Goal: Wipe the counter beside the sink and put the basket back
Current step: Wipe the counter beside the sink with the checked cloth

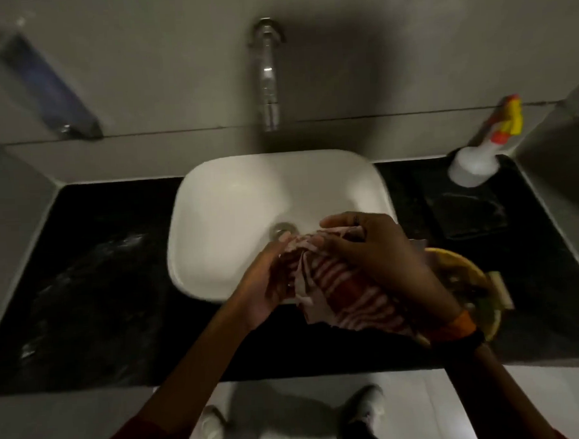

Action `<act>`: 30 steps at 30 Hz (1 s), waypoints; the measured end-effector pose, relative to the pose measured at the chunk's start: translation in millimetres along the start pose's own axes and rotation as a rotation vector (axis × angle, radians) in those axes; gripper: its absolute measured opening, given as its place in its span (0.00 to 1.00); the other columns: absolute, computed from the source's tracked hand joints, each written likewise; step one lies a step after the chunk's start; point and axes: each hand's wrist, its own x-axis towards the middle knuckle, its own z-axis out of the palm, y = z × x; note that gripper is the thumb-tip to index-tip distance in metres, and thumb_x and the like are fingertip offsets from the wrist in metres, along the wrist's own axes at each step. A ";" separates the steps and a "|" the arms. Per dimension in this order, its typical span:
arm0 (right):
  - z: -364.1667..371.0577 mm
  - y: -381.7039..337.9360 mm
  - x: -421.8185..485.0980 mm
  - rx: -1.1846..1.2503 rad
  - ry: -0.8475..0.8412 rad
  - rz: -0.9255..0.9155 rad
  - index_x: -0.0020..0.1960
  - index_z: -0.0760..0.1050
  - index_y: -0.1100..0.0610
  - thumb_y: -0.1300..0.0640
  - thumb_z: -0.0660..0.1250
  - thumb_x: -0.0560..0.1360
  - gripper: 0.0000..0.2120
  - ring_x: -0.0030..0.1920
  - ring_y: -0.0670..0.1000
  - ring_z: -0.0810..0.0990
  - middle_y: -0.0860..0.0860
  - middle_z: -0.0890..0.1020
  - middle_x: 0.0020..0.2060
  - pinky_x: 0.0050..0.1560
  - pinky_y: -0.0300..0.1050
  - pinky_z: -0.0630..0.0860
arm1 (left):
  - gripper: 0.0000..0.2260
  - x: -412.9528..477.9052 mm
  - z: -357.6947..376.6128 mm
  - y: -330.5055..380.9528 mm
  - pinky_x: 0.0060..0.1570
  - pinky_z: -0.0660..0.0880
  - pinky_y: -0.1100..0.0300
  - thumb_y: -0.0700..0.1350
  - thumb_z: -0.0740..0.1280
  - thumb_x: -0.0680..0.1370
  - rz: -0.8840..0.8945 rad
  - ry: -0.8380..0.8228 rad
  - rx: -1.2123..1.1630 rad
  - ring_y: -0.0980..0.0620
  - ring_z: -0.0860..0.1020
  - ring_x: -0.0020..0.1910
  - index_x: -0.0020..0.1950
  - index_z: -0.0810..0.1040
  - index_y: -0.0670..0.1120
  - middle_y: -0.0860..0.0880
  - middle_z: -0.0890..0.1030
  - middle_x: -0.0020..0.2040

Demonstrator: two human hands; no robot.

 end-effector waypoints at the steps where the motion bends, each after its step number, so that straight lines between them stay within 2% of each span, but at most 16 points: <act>1: 31.5 -8.7 -3.3 0.011 -0.007 0.006 0.51 0.85 0.47 0.45 0.75 0.72 0.10 0.48 0.39 0.84 0.41 0.87 0.44 0.52 0.36 0.78 | 0.15 -17.7 -29.7 1.0 0.45 0.82 0.55 0.58 0.65 0.77 0.013 -0.009 -0.015 0.51 0.85 0.47 0.55 0.84 0.52 0.48 0.87 0.51; 3: 96.0 -23.8 -9.0 0.068 -0.024 0.039 0.50 0.86 0.49 0.46 0.75 0.72 0.09 0.50 0.42 0.85 0.45 0.88 0.45 0.54 0.39 0.79 | 0.13 -52.0 -93.8 5.1 0.46 0.82 0.53 0.49 0.68 0.76 0.059 -0.013 0.050 0.51 0.85 0.49 0.60 0.79 0.52 0.47 0.85 0.54; 5: 157.6 -35.8 -16.3 0.141 -0.090 0.064 0.48 0.85 0.50 0.49 0.76 0.72 0.07 0.48 0.39 0.85 0.46 0.89 0.44 0.50 0.31 0.78 | 0.25 -88.4 -156.4 6.6 0.49 0.83 0.51 0.39 0.74 0.72 0.078 -0.026 0.154 0.50 0.84 0.55 0.67 0.74 0.53 0.49 0.83 0.59; 7: 216.1 -36.6 -21.1 0.094 -0.175 0.066 0.46 0.84 0.47 0.53 0.75 0.74 0.02 0.49 0.32 0.82 0.44 0.88 0.44 0.51 0.23 0.74 | 0.30 -118.0 -214.7 4.1 0.51 0.84 0.52 0.44 0.78 0.69 0.087 -0.007 0.261 0.52 0.82 0.60 0.69 0.72 0.54 0.52 0.83 0.62; 8: 242.4 -31.0 -23.9 0.091 -0.223 0.101 0.49 0.83 0.45 0.56 0.74 0.74 0.07 0.53 0.35 0.83 0.42 0.87 0.46 0.54 0.27 0.75 | 0.31 -131.2 -241.3 2.5 0.52 0.84 0.52 0.49 0.77 0.67 0.065 0.014 0.310 0.52 0.82 0.61 0.69 0.73 0.55 0.53 0.82 0.63; 9: 266.7 -23.6 -27.3 0.120 -0.252 0.145 0.51 0.82 0.45 0.58 0.74 0.75 0.09 0.56 0.43 0.84 0.43 0.86 0.47 0.56 0.34 0.78 | 0.30 -139.7 -264.0 0.8 0.54 0.83 0.51 0.55 0.76 0.66 0.022 0.034 0.343 0.51 0.82 0.61 0.68 0.74 0.57 0.52 0.82 0.63; 11: 309.8 -6.8 -28.1 0.149 -0.243 0.253 0.54 0.82 0.52 0.59 0.75 0.74 0.10 0.57 0.55 0.85 0.50 0.88 0.49 0.57 0.47 0.81 | 0.25 -149.5 -305.3 -4.5 0.58 0.82 0.48 0.58 0.74 0.67 -0.091 0.036 0.381 0.49 0.81 0.62 0.64 0.76 0.60 0.51 0.82 0.63; 13: 343.4 4.2 -20.3 0.114 -0.152 0.274 0.52 0.84 0.54 0.57 0.73 0.76 0.06 0.55 0.54 0.86 0.52 0.88 0.47 0.57 0.49 0.81 | 0.17 -142.3 -335.4 -11.5 0.59 0.81 0.48 0.52 0.72 0.72 -0.126 0.020 0.406 0.48 0.82 0.60 0.61 0.78 0.59 0.48 0.82 0.62; 15: 364.8 4.6 -10.4 0.041 -0.005 0.268 0.51 0.84 0.54 0.55 0.69 0.79 0.05 0.53 0.50 0.85 0.49 0.88 0.46 0.53 0.42 0.78 | 0.13 -125.1 -355.0 -16.0 0.56 0.81 0.55 0.44 0.69 0.78 -0.063 0.058 0.498 0.50 0.81 0.58 0.59 0.77 0.60 0.46 0.81 0.62; 17: 381.0 7.9 -2.5 -0.104 0.153 0.296 0.58 0.79 0.59 0.55 0.66 0.81 0.10 0.57 0.57 0.83 0.56 0.86 0.53 0.55 0.44 0.74 | 0.14 -105.3 -371.6 -21.9 0.57 0.77 0.59 0.40 0.66 0.81 0.014 0.206 0.670 0.46 0.79 0.62 0.63 0.76 0.55 0.45 0.79 0.64; 19: 400.5 14.3 -0.6 -0.382 0.263 0.322 0.67 0.74 0.62 0.56 0.65 0.80 0.18 0.62 0.63 0.78 0.62 0.81 0.61 0.62 0.53 0.73 | 0.16 -93.7 -388.3 -27.8 0.65 0.72 0.55 0.38 0.63 0.81 0.132 0.411 0.944 0.43 0.74 0.68 0.69 0.74 0.47 0.42 0.76 0.67; 21: 426.9 19.0 -4.0 -0.597 0.363 0.313 0.67 0.74 0.63 0.57 0.68 0.76 0.21 0.62 0.66 0.77 0.64 0.80 0.62 0.62 0.60 0.74 | 0.17 -92.0 -406.7 -35.2 0.72 0.70 0.47 0.42 0.61 0.82 0.272 0.557 1.237 0.42 0.69 0.73 0.71 0.72 0.44 0.41 0.74 0.70; 23: 456.7 26.9 -9.2 -0.605 0.384 0.287 0.70 0.72 0.64 0.56 0.66 0.76 0.24 0.66 0.67 0.75 0.65 0.77 0.67 0.68 0.63 0.71 | 0.20 -93.5 -421.7 -44.1 0.74 0.67 0.41 0.47 0.57 0.83 0.357 0.563 1.467 0.41 0.65 0.77 0.74 0.69 0.42 0.41 0.72 0.74; 25: 483.9 35.9 -11.0 -0.606 0.259 0.315 0.77 0.61 0.66 0.47 0.53 0.80 0.32 0.77 0.69 0.62 0.67 0.64 0.77 0.78 0.65 0.57 | 0.26 -94.4 -431.2 -54.9 0.78 0.61 0.40 0.53 0.53 0.83 0.297 0.463 1.609 0.42 0.58 0.81 0.79 0.61 0.42 0.41 0.63 0.80; 27: 499.3 47.0 -2.9 -0.652 0.153 0.344 0.80 0.49 0.63 0.36 0.40 0.79 0.40 0.81 0.66 0.46 0.66 0.50 0.80 0.80 0.65 0.45 | 0.31 -93.1 -438.2 -67.1 0.80 0.54 0.41 0.59 0.50 0.83 0.210 0.409 1.691 0.43 0.51 0.82 0.81 0.53 0.42 0.42 0.54 0.82; 30: 500.4 55.1 31.6 -0.715 0.196 0.298 0.81 0.47 0.61 0.35 0.45 0.78 0.41 0.81 0.65 0.44 0.64 0.48 0.81 0.80 0.65 0.45 | 0.33 -87.8 -445.8 -76.8 0.80 0.52 0.42 0.61 0.50 0.82 0.185 0.394 1.699 0.44 0.49 0.82 0.81 0.50 0.42 0.42 0.52 0.83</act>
